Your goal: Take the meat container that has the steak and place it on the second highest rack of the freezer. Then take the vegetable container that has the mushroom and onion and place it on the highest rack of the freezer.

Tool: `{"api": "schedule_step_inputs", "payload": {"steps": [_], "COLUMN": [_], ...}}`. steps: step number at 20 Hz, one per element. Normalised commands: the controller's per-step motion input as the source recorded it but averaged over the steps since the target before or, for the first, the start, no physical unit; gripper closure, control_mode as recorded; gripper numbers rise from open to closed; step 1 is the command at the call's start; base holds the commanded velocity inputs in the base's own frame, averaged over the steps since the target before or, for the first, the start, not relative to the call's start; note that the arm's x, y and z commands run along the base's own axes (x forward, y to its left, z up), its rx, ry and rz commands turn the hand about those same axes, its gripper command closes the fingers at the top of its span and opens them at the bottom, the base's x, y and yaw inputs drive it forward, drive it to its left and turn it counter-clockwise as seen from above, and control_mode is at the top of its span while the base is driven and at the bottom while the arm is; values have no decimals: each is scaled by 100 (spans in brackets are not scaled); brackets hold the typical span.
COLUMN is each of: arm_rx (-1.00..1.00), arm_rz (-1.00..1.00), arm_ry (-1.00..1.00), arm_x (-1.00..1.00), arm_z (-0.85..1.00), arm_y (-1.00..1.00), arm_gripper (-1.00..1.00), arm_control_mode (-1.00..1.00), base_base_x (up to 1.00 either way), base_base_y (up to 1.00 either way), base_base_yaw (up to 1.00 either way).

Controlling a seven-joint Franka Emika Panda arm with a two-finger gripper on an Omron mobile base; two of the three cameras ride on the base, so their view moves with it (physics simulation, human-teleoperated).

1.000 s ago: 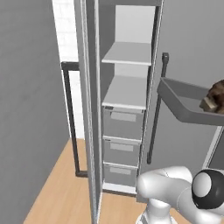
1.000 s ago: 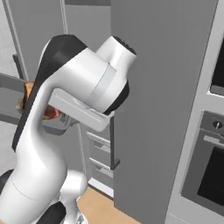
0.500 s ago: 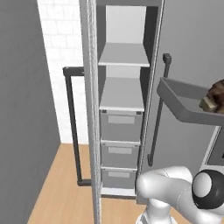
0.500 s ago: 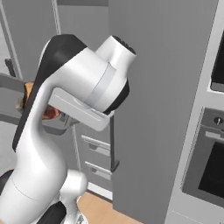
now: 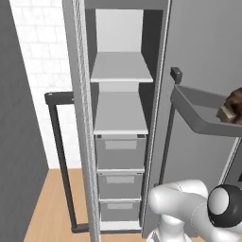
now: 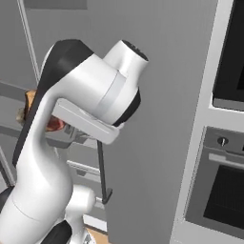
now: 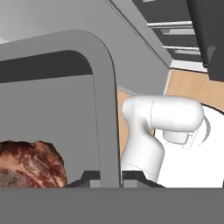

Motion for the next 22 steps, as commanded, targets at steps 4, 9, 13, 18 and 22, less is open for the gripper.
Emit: {"api": "schedule_step_inputs", "payload": {"steps": [4,9,13,18,22], "arm_rx": [0,0,0,0,0], "arm_rz": [0,0,0,0,0], "arm_ry": [0,0,0,0,0], "arm_x": [0,0,0,0,0], "arm_z": [0,0,0,0,0], "arm_y": [0,0,0,0,0], "arm_gripper": [100,100,100,100,100], "arm_control_mode": [100,100,100,100,100], "base_base_x": [11,-24,0,5,30], "base_base_y": [30,60,26,11,23], "base_base_yaw": [-9,-6,-15,-15,-15]}}
